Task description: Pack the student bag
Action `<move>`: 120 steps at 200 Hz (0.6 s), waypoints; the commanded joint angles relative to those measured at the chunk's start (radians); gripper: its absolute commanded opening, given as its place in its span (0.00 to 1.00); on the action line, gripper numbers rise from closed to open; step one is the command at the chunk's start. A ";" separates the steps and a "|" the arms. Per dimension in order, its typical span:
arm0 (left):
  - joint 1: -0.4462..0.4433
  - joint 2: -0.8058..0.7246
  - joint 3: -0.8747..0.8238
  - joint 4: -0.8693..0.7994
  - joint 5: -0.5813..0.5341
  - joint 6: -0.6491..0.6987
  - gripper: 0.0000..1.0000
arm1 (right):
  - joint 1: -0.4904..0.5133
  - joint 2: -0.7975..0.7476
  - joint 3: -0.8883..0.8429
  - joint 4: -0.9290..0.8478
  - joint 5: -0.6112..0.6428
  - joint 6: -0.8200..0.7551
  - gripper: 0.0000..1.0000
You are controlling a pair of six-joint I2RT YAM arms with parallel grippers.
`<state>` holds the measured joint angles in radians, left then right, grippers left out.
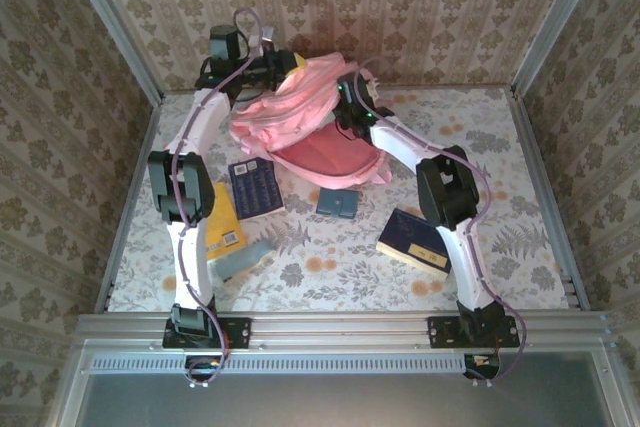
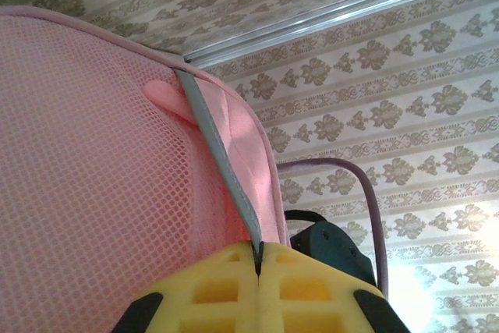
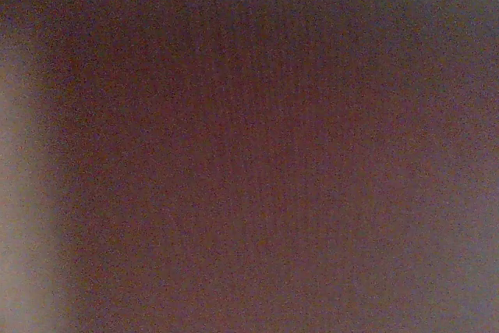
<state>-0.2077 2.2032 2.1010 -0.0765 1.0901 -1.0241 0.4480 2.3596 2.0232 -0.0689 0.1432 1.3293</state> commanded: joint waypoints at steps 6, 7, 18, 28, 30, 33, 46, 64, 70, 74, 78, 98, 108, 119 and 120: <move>-0.002 -0.079 0.028 0.136 0.067 -0.050 0.00 | 0.024 0.133 0.264 -0.182 0.050 -0.048 0.99; -0.002 -0.078 0.029 0.136 0.067 -0.051 0.00 | 0.025 0.136 0.271 -0.189 0.048 -0.053 0.99; -0.002 -0.071 0.039 0.137 0.068 -0.053 0.00 | 0.030 0.148 0.303 -0.224 0.042 -0.095 1.00; -0.002 -0.066 0.050 0.135 0.065 -0.054 0.00 | 0.032 0.122 0.256 -0.200 0.034 -0.120 1.00; -0.002 -0.065 0.051 0.135 0.065 -0.054 0.00 | 0.032 0.113 0.240 -0.190 0.034 -0.123 1.00; -0.002 -0.063 0.053 0.135 0.065 -0.054 0.00 | 0.032 0.099 0.213 -0.174 0.032 -0.127 1.00; -0.001 -0.056 0.059 0.138 0.063 -0.059 0.00 | 0.029 0.034 0.079 -0.073 0.007 -0.145 1.00; -0.001 -0.049 0.069 0.140 0.062 -0.062 0.00 | 0.019 -0.051 -0.096 0.064 -0.055 -0.170 1.00; -0.002 -0.047 0.072 0.140 0.063 -0.062 0.00 | 0.016 -0.082 -0.148 0.099 -0.072 -0.183 1.00; -0.001 -0.048 0.073 0.142 0.062 -0.062 0.00 | 0.013 -0.103 -0.182 0.126 -0.086 -0.198 1.00; -0.001 -0.046 0.075 0.142 0.061 -0.062 0.00 | 0.011 -0.120 -0.215 0.152 -0.098 -0.215 1.00; 0.000 -0.046 0.074 0.140 0.058 -0.062 0.00 | -0.002 -0.225 -0.342 0.204 -0.139 -0.291 1.00; -0.003 -0.045 0.075 0.139 0.058 -0.060 0.00 | -0.013 -0.272 -0.398 0.227 -0.174 -0.335 1.00; -0.005 -0.046 0.075 0.137 0.059 -0.058 0.00 | -0.026 -0.328 -0.466 0.245 -0.202 -0.371 0.99; -0.005 -0.047 0.076 0.137 0.059 -0.058 0.00 | -0.027 -0.333 -0.472 0.246 -0.204 -0.375 0.99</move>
<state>-0.2043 2.2036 2.1017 -0.0540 1.1011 -1.0668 0.4416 2.1834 1.6531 0.0593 0.0292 1.0878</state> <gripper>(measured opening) 0.053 0.996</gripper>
